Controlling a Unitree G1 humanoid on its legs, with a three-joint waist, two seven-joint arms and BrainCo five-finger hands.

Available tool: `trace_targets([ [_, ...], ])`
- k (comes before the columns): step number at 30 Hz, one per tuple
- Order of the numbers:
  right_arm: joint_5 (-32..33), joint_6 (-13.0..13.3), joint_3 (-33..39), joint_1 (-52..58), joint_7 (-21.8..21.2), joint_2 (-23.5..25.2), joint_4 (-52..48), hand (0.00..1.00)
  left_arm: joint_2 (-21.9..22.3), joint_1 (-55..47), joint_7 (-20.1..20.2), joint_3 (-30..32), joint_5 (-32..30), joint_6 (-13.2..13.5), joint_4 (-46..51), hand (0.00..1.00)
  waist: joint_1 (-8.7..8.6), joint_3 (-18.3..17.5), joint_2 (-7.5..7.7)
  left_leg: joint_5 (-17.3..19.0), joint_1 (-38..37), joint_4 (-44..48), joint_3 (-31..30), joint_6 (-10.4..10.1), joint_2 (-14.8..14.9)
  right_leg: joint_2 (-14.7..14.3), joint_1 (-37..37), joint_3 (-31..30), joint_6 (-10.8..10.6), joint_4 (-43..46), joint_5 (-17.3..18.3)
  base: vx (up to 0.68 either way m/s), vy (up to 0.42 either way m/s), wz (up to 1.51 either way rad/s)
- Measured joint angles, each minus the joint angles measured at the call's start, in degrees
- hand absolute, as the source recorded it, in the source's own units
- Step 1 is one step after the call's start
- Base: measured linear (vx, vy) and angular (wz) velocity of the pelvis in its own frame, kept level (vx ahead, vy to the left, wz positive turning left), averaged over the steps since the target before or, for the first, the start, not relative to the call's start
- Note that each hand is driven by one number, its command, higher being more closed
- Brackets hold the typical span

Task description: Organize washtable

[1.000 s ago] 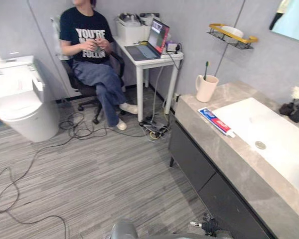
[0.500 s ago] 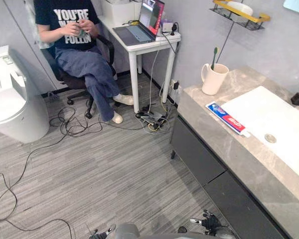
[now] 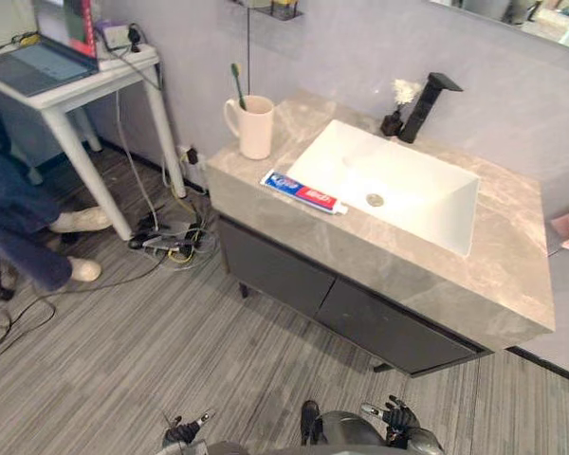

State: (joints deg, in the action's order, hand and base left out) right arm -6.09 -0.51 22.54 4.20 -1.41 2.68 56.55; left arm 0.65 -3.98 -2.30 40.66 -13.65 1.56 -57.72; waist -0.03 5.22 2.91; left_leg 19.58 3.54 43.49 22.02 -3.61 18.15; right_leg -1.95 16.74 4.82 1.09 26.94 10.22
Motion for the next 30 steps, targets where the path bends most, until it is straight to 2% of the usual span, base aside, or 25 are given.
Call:
trace_targets([
  [1, 0.7, -0.1, 0.7, 0.1, 0.0, -0.5, 0.3, 0.0, 0.4, -0.4, -0.2, 0.2, 0.0, 0.0, 0.2, 0.0, 0.92, 0.1, -0.8, -5.1, 4.0, 8.6, -5.1, 4.1, 0.0, -0.9, -1.6, -2.0, 0.2, 0.2, 0.7, 0.29, -0.022, -0.8],
  [2, 1.1, -0.1, 0.8, 0.2, 0.1, -0.8, 0.6, 0.0, 0.7, -1.1, -0.2, 0.1, 0.0, 0.0, 0.4, 0.0, 1.01, -0.1, -1.28, -8.1, 5.7, 12.3, -7.5, 3.6, 0.0, -1.1, -2.3, -3.5, 0.1, -0.2, 0.9, 0.29, 0.124, -0.92],
  [3, 1.5, -0.2, 0.8, 0.2, 0.1, -0.9, 0.5, 0.0, 1.0, -2.4, -0.2, 0.0, 0.0, -0.1, 0.4, 0.0, 0.99, -0.6, -1.82, -7.3, 8.1, 16.3, -10.7, 2.5, 0.0, -2.0, -3.5, -5.1, 0.0, -1.5, 1.1, 0.23, 0.164, -0.76],
  [5, 2.3, -0.1, 1.3, 0.2, 0.2, -1.6, 0.4, 0.0, 2.0, -3.5, -0.2, -0.3, 0.1, -0.2, 0.4, 0.0, 0.85, -0.5, -3.19, -2.9, 10.2, 15.4, -11.0, 1.2, 0.2, -2.6, -5.0, -7.6, -0.1, -3.2, 1.1, 0.26, 0.22, -0.71],
  [6, 2.6, -0.2, 1.8, 0.3, 0.4, -1.4, 0.6, 0.0, 2.2, -3.6, -0.4, -0.5, 0.1, -0.1, 0.4, 0.0, 0.89, -0.5, -3.11, -1.5, 10.8, 11.9, -10.8, 0.8, 0.3, -2.6, -6.4, -9.7, -1.0, -4.7, 0.8, 0.31, 0.282, -0.79],
  [8, 2.7, -0.7, 2.6, 0.3, 0.8, -1.2, 0.5, 0.0, 2.5, -4.4, -0.5, -0.4, 0.1, -0.2, 0.4, 0.0, 0.96, -0.5, -2.81, -1.2, 10.6, 4.2, -11.1, 1.0, 1.6, -2.3, -8.3, -13.3, -3.1, -6.6, 0.5, 0.25, 0.293, -0.92],
  [9, 2.6, -1.0, 3.6, 0.6, 1.2, -1.0, 0.7, 0.0, 2.6, -4.7, -0.7, -0.4, 0.1, -0.1, 0.4, 0.0, 1.23, -0.6, -2.66, -0.7, 9.3, -1.9, -10.7, -0.1, 2.5, -2.1, -8.5, -16.3, -4.8, -7.2, 0.4, 0.18, 0.388, -1.29],
  [10, 2.5, -1.0, 4.1, 0.8, 1.3, -0.7, 0.7, 0.0, 2.6, -5.1, -0.7, -0.5, 0.1, -0.1, 0.3, 0.0, 1.49, -0.8, -2.73, 2.0, 5.4, -6.3, -9.9, -2.7, 2.0, -2.1, -8.3, -19.4, -6.3, -7.7, 0.0, 0.2, 0.499, -1.76],
  [11, 2.8, -1.0, 4.9, 1.1, 1.3, 0.0, 0.4, 0.0, 2.4, -5.6, -0.8, -0.8, 0.1, -0.2, 0.3, 0.0, 0.74, -1.3, -2.76, 3.8, 2.8, -9.2, -5.2, -2.1, 1.2, -0.9, -8.8, -20.6, -6.7, -8.9, -0.4, 0.14, 0.414, -1.48],
  [13, 2.7, -1.0, 6.6, 2.3, 1.2, 0.7, -0.8, 0.0, 1.3, -5.6, -1.0, -2.9, -0.4, -0.1, 1.0, 0.0, 0.61, -1.8, -2.2, 4.0, -1.1, -11.1, 0.3, -1.8, 1.2, 0.7, -9.9, -19.1, -6.4, -10.7, -1.4, 0.19, 0.358, -1.36],
  [14, 2.5, -1.0, 9.0, 2.7, 1.1, 1.3, -0.8, 0.0, 0.9, -5.1, -0.8, -2.9, -0.5, -0.1, 1.0, 0.0, 0.47, -2.0, -1.86, 4.0, -3.1, -12.1, 3.5, -1.8, 0.8, 1.4, -12.3, -19.3, -7.3, -13.7, -5.8, 0.19, 0.298, -1.24],
  [16, 2.2, -1.0, 11.7, 2.8, 1.1, 1.7, -0.7, 0.0, 0.6, -3.7, -0.2, -2.9, -0.6, -0.2, 1.0, 0.0, -0.04, -2.2, -1.63, 4.0, -5.1, -13.1, 6.9, -1.8, -1.0, 3.4, -13.6, -19.1, -7.9, -17.4, -8.1, 0.12, 0.216, -1.0],
  [17, 2.2, -1.1, 13.0, 2.7, 1.0, 1.8, -1.2, 0.0, 0.6, -2.8, -0.2, -3.0, -0.6, -0.2, 0.9, 0.0, -1.11, -2.2, -1.85, 4.0, -5.9, -13.6, 8.2, -1.8, -2.4, 4.7, -13.4, -18.8, -7.9, -17.9, -8.3, 0.08, 0.181, -0.75],
  [18, 1.9, -1.2, 13.7, 2.7, 1.0, 1.6, -1.3, 0.0, 0.6, -2.1, -0.2, -3.1, -0.6, -0.2, 0.7, 0.0, -1.2, -2.2, -2.17, 4.0, -6.6, -13.6, 8.7, -1.8, -2.9, 5.1, -13.3, -18.1, -7.9, -17.7, -8.3, 0.1, 0.186, -0.55],
  [19, 1.2, -1.7, 14.5, 3.1, 1.0, 0.5, -1.4, 0.0, 0.8, -1.0, 0.0, -3.1, -0.5, -0.1, 0.1, 0.0, -1.19, -2.0, -3.17, 4.0, -7.8, -13.6, 9.2, -1.7, -3.6, 5.7, -13.2, -15.3, -7.9, -16.0, -8.3, 0.11, 0.164, -0.49],
  [21, 0.5, -2.5, 14.2, 4.6, 1.0, -1.0, -0.3, 0.0, 1.2, -0.8, 0.9, -3.0, -0.4, 0.0, -0.3, 0.0, -1.18, -2.3, -4.9, 3.1, -9.2, -13.7, 5.7, -0.2, -5.8, 6.8, -12.9, -9.2, -7.0, -12.2, -7.7, 0.11, 0.119, -0.33],
  [22, 0.2, -2.6, 13.8, 5.4, 1.1, -1.5, 0.2, 0.0, 1.6, -1.0, 1.1, -3.0, -0.4, 0.0, -0.4, 0.0, -1.13, -2.3, -4.86, 2.5, -9.9, -14.0, 4.4, 0.5, -6.9, 7.6, -12.5, -7.0, -5.8, -9.8, -6.7, 0.1, 0.076, -0.25],
  [23, -0.3, -2.8, 12.7, 6.6, 1.1, -2.0, 0.5, 0.0, 2.3, -2.3, 1.1, -2.7, -0.4, -0.1, -0.2, 0.0, -0.71, -2.6, -5.01, 2.0, -11.2, -15.6, 4.0, 1.3, -9.1, 9.2, -9.1, -3.6, -4.2, -2.0, -4.1, 0.1, 0.066, -0.28],
  [24, -0.3, -2.8, 12.4, 6.5, 1.1, -2.0, 0.5, 0.0, 2.3, -2.6, 1.1, -2.3, -0.3, -0.1, -0.2, 0.0, -0.74, -2.6, -4.94, 2.1, -11.5, -15.9, 4.0, 1.5, -9.4, 9.3, -7.4, -2.8, -3.8, 1.9, -2.4, 0.09, 0.029, -0.32],
  [25, -0.3, -2.9, 12.2, 6.6, 1.0, -1.8, 0.5, 0.0, 2.1, -3.7, 1.0, -0.9, 0.3, -0.3, -0.2, 0.0, -0.62, -2.8, -4.01, 2.2, -12.3, -16.9, 4.3, 1.6, -10.4, 8.7, -5.1, -0.6, -2.5, 9.2, 0.8, 0.09, -0.008, -0.15],
  [26, -0.4, -2.8, 12.2, 6.6, 1.0, -1.7, 0.5, 0.0, 2.1, -4.1, 1.0, 0.3, 0.5, -0.4, -0.3, 0.0, -0.34, -2.9, -3.68, 2.2, -12.8, -17.1, 4.3, 1.6, -10.8, 8.5, -4.7, 1.1, -0.9, 10.0, 2.1, 0.14, -0.018, -0.35],
  [27, -0.9, -2.8, 11.9, 7.3, 1.2, -2.0, 0.6, 0.0, 2.5, -5.2, 1.0, 1.9, 0.7, -0.5, -0.7, 0.0, 1.0, -3.6, -3.53, 2.2, -13.5, -16.7, 4.3, 1.6, -11.8, 9.1, -6.1, 2.2, 0.1, 8.2, 3.1, 0.18, 0.032, -0.36],
  [28, -1.3, -2.6, 11.4, 7.3, 1.1, -2.4, 0.7, 0.0, 3.0, -6.6, 1.1, 3.6, 0.7, -0.7, -1.7, 0.0, 1.86, -3.6, -3.27, 0.2, -10.9, -10.9, 1.7, 4.1, -12.0, 10.4, -9.1, 2.5, 0.0, 3.7, 3.2, 0.18, 0.069, -0.29],
  [29, -1.4, -2.5, 11.1, 7.2, 1.1, -2.6, 0.7, 0.0, 3.2, -6.6, 1.4, 5.0, 1.4, -0.6, -1.7, 0.0, 2.18, -3.2, -1.95, -1.8, -7.7, -5.9, -0.8, 4.3, -11.9, 11.5, -10.6, 1.8, -0.1, 1.1, 3.3, 0.16, 0.101, 0.05],
  [30, -1.7, -2.5, 10.9, 7.0, 1.1, -2.8, 1.9, 0.0, 3.1, -7.2, 1.2, 4.8, 2.0, -0.4, -1.7, 0.0, 2.96, -3.1, -1.58, 2.7, -4.1, -5.8, -3.8, 3.6, -12.2, 12.8, -13.4, 1.3, -1.2, -3.5, 2.3, 0.12, 0.091, 0.22],
])
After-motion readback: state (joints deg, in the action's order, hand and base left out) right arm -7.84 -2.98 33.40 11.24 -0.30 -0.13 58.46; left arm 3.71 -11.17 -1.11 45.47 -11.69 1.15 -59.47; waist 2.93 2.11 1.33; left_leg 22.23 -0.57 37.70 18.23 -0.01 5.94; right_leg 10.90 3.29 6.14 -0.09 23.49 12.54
